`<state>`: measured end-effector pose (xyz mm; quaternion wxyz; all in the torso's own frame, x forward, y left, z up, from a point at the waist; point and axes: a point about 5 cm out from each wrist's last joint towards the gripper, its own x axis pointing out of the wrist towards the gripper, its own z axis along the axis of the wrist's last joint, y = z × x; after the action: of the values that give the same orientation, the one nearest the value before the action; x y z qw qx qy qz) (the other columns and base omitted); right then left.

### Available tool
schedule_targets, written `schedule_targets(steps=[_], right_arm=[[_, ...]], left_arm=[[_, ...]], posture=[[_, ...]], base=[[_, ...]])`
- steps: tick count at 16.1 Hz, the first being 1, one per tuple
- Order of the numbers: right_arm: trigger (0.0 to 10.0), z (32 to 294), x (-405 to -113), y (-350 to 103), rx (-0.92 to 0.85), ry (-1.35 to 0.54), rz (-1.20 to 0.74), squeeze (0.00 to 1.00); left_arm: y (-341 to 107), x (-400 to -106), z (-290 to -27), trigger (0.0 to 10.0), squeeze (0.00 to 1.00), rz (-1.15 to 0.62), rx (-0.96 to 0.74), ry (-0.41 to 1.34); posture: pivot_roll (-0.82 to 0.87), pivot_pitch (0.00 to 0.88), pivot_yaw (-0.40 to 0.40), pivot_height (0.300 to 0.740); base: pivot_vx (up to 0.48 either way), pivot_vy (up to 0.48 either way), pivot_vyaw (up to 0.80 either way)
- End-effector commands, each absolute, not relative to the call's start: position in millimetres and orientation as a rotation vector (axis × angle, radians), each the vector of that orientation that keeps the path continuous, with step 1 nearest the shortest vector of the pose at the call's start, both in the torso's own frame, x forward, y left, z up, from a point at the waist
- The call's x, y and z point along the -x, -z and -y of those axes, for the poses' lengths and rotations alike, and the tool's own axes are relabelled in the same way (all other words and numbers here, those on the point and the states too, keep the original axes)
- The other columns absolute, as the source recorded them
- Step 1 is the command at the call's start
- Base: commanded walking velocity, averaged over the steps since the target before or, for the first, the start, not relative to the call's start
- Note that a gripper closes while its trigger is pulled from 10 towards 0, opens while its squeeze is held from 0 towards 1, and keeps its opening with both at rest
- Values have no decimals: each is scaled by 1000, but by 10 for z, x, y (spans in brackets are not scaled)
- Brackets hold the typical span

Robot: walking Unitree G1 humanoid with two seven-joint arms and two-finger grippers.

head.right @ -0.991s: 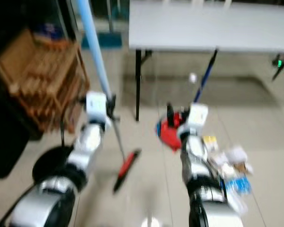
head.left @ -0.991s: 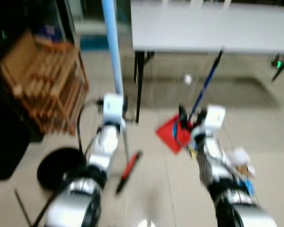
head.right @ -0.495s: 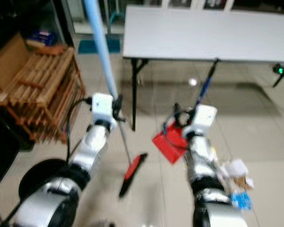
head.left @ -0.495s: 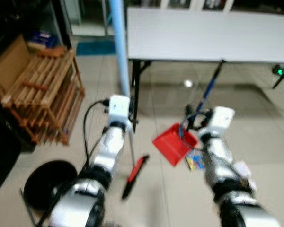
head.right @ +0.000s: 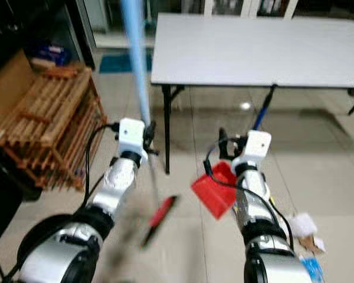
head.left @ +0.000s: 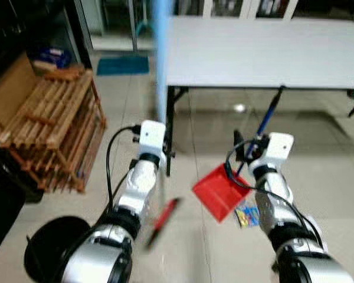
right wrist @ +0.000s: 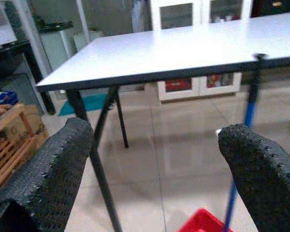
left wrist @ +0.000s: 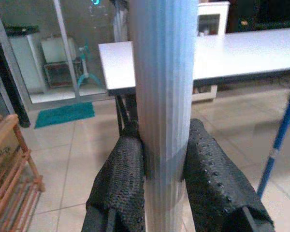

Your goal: Sweep floor

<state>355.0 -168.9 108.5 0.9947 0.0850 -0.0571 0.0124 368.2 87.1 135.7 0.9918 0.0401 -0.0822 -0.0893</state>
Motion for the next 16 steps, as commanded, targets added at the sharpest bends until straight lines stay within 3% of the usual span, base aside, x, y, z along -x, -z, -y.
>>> schedule_targets(steps=[1,14,16], right_arm=[[10000,1616,-3562,-1095,-182,-37,118,0],[10000,1597,-3548,-1053,-200,-52,100,0],[10000,1600,-3548,-1051,-201,-51,98,0]], left_arm=[[-1481,-3719,-928,10000,0,219,-100,169],[-1481,-3709,-902,10000,0,226,-104,179],[-1466,-3711,-909,10000,0,217,-118,167]], posture=[[42,117,-18,740],[44,130,-22,740],[44,135,-22,740]], base=[[480,0,0],[480,0,0],[152,0,0]])
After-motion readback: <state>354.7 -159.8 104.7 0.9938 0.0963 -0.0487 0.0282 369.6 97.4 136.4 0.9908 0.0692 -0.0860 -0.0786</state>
